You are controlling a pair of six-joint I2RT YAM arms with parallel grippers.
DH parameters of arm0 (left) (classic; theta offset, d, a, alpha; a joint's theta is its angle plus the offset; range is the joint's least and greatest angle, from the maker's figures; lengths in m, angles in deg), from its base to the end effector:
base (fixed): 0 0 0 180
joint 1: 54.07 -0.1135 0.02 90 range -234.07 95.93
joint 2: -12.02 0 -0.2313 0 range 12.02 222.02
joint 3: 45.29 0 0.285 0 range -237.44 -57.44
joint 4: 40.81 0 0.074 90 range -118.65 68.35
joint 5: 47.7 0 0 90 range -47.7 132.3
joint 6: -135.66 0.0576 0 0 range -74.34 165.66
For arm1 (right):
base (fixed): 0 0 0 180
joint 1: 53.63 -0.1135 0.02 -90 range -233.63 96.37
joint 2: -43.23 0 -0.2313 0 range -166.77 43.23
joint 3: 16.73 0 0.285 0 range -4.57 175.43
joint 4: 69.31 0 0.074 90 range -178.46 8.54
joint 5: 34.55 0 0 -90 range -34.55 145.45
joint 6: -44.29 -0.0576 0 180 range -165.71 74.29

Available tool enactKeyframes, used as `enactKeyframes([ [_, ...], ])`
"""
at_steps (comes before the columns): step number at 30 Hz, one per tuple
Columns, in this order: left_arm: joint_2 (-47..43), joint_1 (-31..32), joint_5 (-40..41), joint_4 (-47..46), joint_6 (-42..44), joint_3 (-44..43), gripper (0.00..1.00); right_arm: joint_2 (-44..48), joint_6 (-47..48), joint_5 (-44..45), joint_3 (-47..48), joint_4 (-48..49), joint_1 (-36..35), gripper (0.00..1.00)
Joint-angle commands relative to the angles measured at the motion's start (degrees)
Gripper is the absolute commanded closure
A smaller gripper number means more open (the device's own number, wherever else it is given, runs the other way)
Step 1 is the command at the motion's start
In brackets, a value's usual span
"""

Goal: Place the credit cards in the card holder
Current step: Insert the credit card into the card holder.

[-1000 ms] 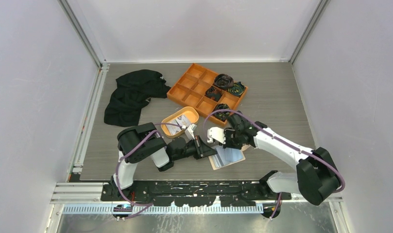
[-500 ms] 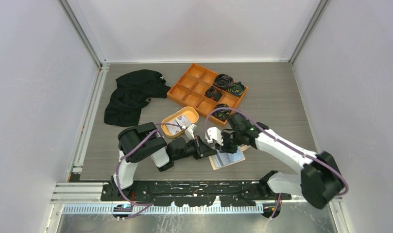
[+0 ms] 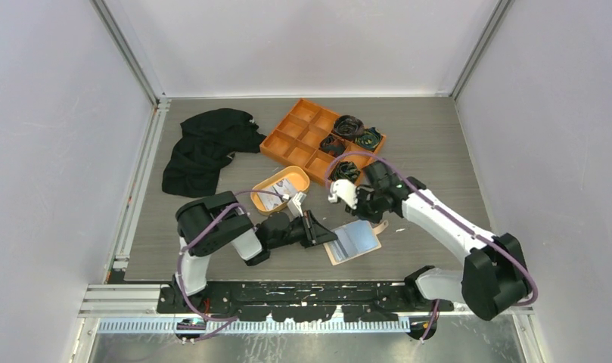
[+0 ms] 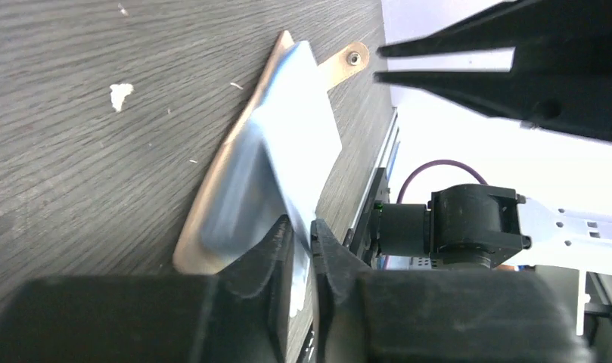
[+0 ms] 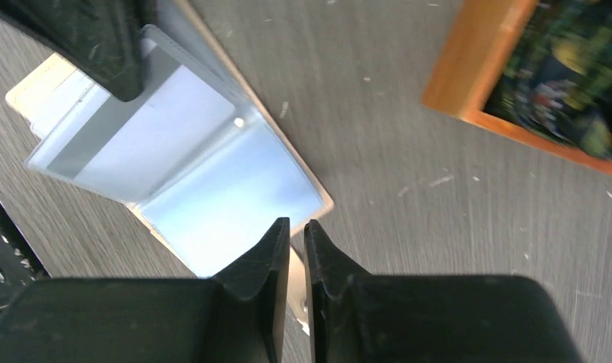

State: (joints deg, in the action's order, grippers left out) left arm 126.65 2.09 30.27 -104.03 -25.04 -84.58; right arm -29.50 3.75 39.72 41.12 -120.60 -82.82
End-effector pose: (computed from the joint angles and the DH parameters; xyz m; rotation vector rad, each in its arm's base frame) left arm 0.1660 -0.2691 0.0207 -0.0907 2.1604 -1.6587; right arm 0.2360 0.1497 0.1428 -1.7547 2.0189 0.2643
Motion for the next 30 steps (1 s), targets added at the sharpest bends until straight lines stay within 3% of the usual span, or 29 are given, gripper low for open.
enactKeyframes([
  [1, -8.6, -0.3, 1.3, 7.5, 4.9, 0.0, 0.81, 5.9, -3.0, -6.8, 3.9, -2.1, 4.7, 0.8],
  [4, -16.6, -0.3, 3.9, 21.4, 10.0, -0.8, 0.71, 11.8, -4.7, -9.5, 3.3, -0.1, 5.6, 0.69],
  [8, -30.1, 0.2, 11.3, 48.2, 18.4, -3.4, 0.63, 18.0, -8.9, -10.8, 3.0, 4.0, 5.7, 0.34],
  [12, -42.8, 0.3, 18.5, 66.0, 25.9, -6.4, 0.62, 17.2, -16.2, -18.2, 9.4, 2.8, 5.7, 0.02],
  [15, -51.1, 0.3, 23.3, 71.7, 30.1, -6.6, 0.55, 11.8, -21.7, -26.9, 14.9, 0.5, 5.8, 0.0],
  [18, -58.2, -0.2, 27.6, 73.0, 34.3, -4.7, 0.33, 5.4, -22.7, -35.0, 15.6, -0.6, 7.4, 0.01],
  [20, -61.8, -0.9, 29.9, 74.0, 37.2, -3.4, 0.15, 3.9, -22.3, -35.1, 14.4, -0.7, 9.3, 0.0],
  [22, -63.8, -2.6, 30.8, 76.7, 38.6, -3.4, 0.05, 4.0, -24.3, -35.2, 12.2, 1.3, 10.1, 0.0],
  [26, -62.0, -7.2, 31.2, 86.0, 37.2, -7.4, 0.04, 3.8, -30.0, -35.5, 10.4, 5.8, 10.0, 0.0],
  [30, -60.9, -8.2, 33.3, 87.5, 35.7, -6.3, 0.06, -0.5, -35.6, -34.0, 12.7, 6.8, 9.7, 0.01],
])
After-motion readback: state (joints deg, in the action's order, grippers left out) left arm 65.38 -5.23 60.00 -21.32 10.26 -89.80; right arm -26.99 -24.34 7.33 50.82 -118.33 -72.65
